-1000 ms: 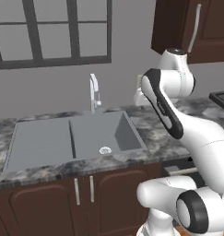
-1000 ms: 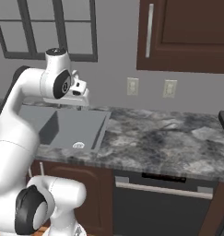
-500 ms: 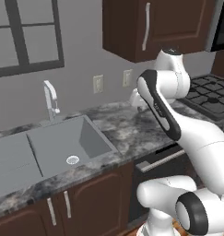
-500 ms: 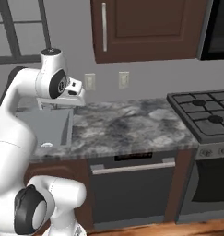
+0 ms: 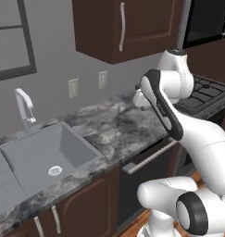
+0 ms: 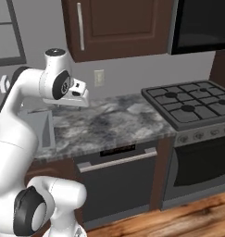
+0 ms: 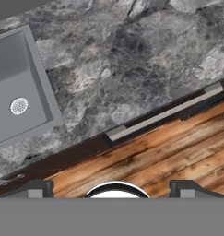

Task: Open the dishwasher door and pull out the top rack.

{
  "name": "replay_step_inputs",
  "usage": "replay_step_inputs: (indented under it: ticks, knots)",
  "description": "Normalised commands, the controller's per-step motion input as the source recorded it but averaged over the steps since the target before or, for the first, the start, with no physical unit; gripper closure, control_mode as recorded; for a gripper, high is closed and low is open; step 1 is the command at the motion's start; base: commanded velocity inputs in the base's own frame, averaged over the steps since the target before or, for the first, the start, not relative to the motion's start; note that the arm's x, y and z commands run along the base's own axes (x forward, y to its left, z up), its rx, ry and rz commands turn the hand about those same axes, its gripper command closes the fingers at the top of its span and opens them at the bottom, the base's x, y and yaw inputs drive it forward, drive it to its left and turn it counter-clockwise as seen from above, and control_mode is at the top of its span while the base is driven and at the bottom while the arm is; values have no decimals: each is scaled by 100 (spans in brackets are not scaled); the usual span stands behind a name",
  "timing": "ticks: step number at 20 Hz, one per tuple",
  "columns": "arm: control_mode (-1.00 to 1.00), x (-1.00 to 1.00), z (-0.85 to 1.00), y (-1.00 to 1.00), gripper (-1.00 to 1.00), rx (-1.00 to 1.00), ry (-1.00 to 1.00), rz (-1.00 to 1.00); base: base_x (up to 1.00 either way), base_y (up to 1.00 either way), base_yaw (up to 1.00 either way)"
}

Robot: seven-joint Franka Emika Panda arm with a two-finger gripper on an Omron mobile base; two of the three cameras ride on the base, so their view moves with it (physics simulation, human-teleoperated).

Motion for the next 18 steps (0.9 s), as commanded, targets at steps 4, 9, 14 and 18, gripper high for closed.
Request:
replay_step_inputs:
  ticks: [4,9,14,18]
  knots:
    - [100,0,0,0,-100,0,0,0,0,43,-14]
    - [100,0,0,0,-100,0,0,0,0,51,-13]
    - [100,0,0,0,-100,0,0,0,0,41,-12]
    - [100,0,0,0,-100,0,0,0,5,38,-12]
